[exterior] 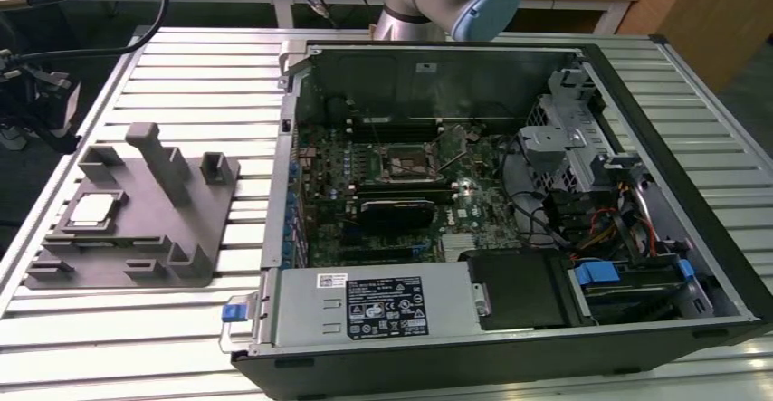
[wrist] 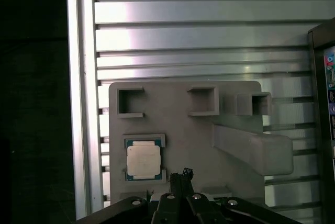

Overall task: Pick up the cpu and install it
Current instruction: 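Pick up the cpu and move it towards the insertion slot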

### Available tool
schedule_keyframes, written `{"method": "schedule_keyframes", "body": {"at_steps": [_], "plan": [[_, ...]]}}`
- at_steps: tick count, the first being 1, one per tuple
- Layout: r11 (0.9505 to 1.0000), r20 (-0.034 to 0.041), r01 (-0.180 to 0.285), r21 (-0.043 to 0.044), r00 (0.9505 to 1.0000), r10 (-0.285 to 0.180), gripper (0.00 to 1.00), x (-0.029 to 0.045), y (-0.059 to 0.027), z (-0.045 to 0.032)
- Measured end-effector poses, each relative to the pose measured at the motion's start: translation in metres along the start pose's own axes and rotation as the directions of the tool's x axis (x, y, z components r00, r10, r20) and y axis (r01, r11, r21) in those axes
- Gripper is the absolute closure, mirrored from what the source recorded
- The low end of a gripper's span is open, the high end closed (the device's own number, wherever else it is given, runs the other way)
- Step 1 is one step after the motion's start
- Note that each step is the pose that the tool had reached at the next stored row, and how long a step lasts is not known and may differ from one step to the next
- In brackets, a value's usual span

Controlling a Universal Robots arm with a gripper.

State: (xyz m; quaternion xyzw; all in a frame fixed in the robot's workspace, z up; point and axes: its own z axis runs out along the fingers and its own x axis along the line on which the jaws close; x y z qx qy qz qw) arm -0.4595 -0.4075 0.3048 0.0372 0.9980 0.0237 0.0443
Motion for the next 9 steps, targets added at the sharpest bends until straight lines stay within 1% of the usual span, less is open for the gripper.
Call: {"method": "schedule_keyframes", "body": {"at_steps": [3, 6, 9], "plan": [[1.0000, -0.0002, 0.000, 0.0007, 1.0000, 0.000, 0.89, 0.0000, 0.0000, 0.0006], [1.0000, -0.0127, 0.000, 0.0020, 0.9999, 0.001, 0.89, 0.0002, -0.0003, 0.0024], [1.0000, -0.0289, -0.001, 0.0036, 0.9996, 0.001, 0.89, 0.0003, -0.0012, 0.0048]]}}
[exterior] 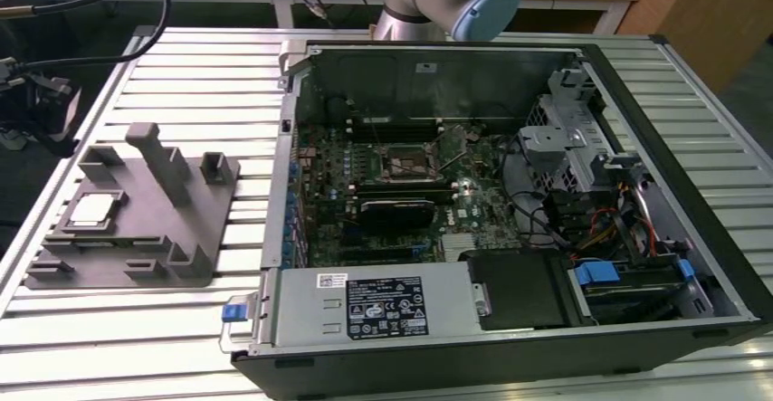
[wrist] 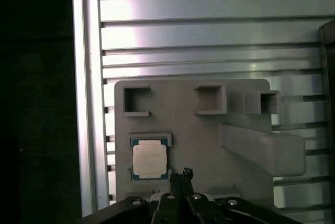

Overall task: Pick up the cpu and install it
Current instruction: 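Pick up the cpu and move it towards the insertion slot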

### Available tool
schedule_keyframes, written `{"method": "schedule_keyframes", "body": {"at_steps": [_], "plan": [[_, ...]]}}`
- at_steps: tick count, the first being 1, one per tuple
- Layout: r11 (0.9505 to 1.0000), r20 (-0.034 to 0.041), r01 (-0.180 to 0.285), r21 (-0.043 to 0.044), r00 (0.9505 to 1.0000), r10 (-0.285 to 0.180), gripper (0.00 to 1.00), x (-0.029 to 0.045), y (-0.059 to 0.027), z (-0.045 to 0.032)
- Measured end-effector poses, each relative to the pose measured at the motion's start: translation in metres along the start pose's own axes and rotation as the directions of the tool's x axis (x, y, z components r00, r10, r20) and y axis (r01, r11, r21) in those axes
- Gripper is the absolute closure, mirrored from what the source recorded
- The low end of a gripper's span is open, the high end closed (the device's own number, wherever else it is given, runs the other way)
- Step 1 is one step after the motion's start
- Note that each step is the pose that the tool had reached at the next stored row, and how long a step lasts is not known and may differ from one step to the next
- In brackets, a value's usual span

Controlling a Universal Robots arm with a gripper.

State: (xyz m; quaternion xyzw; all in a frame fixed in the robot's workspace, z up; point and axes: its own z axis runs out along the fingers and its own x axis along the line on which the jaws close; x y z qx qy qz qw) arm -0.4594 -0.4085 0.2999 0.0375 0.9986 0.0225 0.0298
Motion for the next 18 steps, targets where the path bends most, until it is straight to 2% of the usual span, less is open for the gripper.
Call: {"method": "schedule_keyframes", "body": {"at_steps": [13, 18], "plan": [[1.0000, -0.0475, -0.002, 0.0039, 0.9989, 0.002, 0.89, 0.0004, -0.0053, 0.0117], [1.0000, -0.0479, -0.002, 0.0072, 0.9988, 0.002, 0.89, 0.0003, -0.0055, 0.0122]]}}
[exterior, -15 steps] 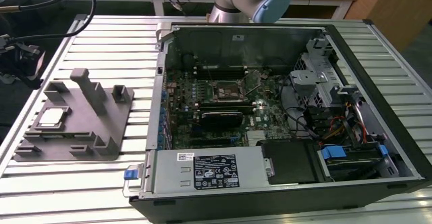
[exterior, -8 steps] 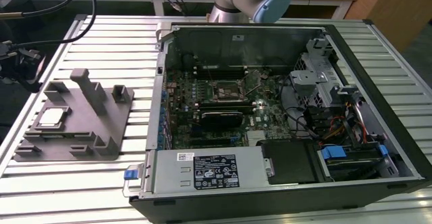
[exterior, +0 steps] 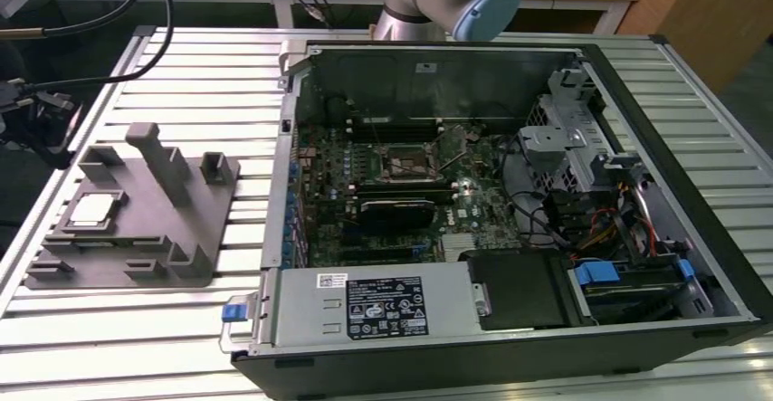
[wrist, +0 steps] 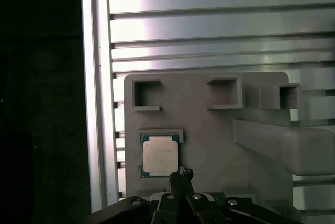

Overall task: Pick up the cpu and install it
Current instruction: 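Pick up the cpu and move it towards the insertion slot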

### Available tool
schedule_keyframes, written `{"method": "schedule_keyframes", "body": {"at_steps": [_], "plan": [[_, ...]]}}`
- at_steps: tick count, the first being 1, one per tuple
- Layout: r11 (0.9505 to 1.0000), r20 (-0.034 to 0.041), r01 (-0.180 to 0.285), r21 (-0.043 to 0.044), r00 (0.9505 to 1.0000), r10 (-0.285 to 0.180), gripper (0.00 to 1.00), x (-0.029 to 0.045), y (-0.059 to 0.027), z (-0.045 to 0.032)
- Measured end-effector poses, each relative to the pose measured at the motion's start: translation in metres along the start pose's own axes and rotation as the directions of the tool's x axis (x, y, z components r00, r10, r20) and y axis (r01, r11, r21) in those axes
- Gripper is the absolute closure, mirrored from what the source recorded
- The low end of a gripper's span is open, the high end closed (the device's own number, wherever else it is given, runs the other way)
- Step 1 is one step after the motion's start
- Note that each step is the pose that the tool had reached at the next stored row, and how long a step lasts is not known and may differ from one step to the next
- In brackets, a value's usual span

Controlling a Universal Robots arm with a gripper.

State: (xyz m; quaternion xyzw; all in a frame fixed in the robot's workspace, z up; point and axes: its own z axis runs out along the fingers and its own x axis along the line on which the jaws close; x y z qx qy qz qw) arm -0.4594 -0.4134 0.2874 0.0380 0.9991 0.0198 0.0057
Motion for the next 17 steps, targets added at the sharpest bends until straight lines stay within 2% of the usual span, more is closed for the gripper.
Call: {"method": "schedule_keyframes", "body": {"at_steps": [9, 17], "plan": [[1.0000, -0.0001, 0.000, -0.0004, 1.0000, 0.000, 0.89, 0.0003, -0.0048, 0.0098], [0.9999, -0.0008, 0.000, -0.0133, 1.0000, 0.000, 0.89, 0.0020, -0.0117, 0.0224]]}}
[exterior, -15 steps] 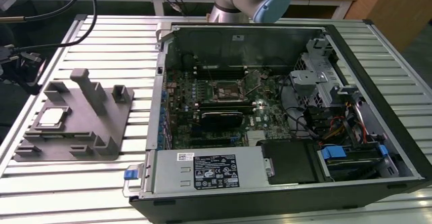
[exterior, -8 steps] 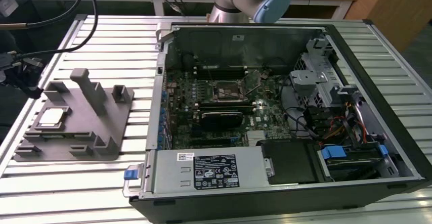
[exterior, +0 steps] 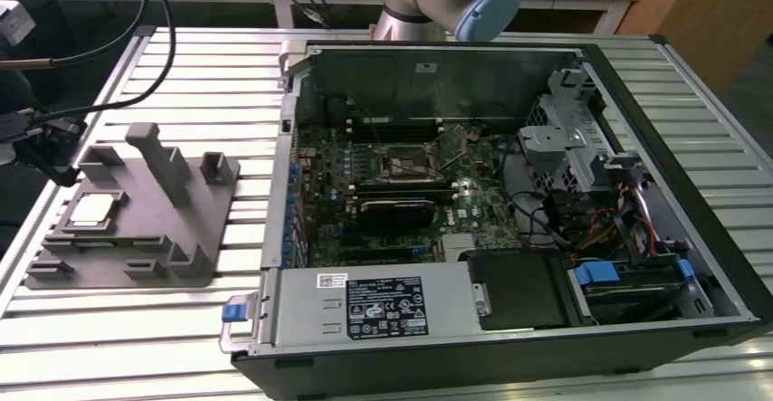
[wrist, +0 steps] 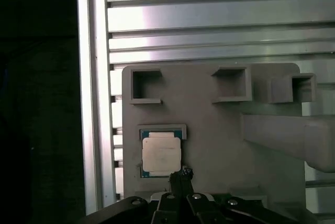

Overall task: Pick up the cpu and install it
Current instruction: 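Pick up the cpu and move it towards the insertion slot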

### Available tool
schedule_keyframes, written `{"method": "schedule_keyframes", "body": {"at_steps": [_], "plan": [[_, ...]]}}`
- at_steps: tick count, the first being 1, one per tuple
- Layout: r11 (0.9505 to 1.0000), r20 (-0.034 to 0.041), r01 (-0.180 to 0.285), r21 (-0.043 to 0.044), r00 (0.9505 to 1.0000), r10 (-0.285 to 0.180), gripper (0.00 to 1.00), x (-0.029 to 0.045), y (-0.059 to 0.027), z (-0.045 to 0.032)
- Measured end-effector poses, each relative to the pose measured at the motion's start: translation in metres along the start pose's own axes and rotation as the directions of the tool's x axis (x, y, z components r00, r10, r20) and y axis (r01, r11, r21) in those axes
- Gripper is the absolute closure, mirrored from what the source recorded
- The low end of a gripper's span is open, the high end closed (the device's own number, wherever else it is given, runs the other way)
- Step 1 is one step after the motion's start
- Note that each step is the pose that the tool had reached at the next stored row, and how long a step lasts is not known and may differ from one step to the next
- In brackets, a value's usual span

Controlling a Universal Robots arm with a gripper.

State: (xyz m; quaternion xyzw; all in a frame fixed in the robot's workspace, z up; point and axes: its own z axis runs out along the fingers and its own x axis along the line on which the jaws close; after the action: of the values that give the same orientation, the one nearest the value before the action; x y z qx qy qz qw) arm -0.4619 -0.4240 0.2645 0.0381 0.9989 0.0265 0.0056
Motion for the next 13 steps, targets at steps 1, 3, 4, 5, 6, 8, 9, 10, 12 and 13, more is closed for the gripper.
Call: {"method": "schedule_keyframes", "body": {"at_steps": [1, 3, 4, 5, 6, 8, 9, 10, 12, 13], "plan": [[1.0000, -0.0003, 0.000, -0.0018, 1.0000, 0.000, 0.89, 0.0004, -0.0003, 0.0015], [1.0000, -0.0008, 0.000, -0.0072, 1.0000, 0.000, 0.89, 0.0011, -0.0007, 0.0042], [0.9999, -0.0011, 0.000, -0.0108, 1.0000, 0.000, 0.89, 0.0016, -0.0009, 0.0054], [0.9999, -0.0015, 0.000, -0.0143, 1.0000, 0.000, 0.89, 0.0021, -0.0010, 0.0067], [0.9998, -0.0016, 0.000, -0.0175, 1.0000, 0.000, 0.89, 0.0027, -0.0011, 0.0081], [0.9997, -0.0019, 0.000, -0.0225, 1.0000, 0.000, 0.89, 0.0038, -0.0016, 0.0113], [0.9997, -0.0021, 0.000, -0.0240, 1.0000, 0.000, 0.89, 0.0045, -0.0018, 0.0130], [0.9997, -0.0022, 0.000, -0.0253, 1.0000, 0.000, 0.89, 0.0051, -0.0019, 0.0148], [0.9996, -0.0024, 0.000, -0.0272, 1.0000, 0.000, 0.89, 0.0063, -0.0022, 0.0184], [0.9996, -0.0024, 0.000, -0.0279, 1.0000, 0.000, 0.89, 0.0068, -0.0023, 0.0201]]}}
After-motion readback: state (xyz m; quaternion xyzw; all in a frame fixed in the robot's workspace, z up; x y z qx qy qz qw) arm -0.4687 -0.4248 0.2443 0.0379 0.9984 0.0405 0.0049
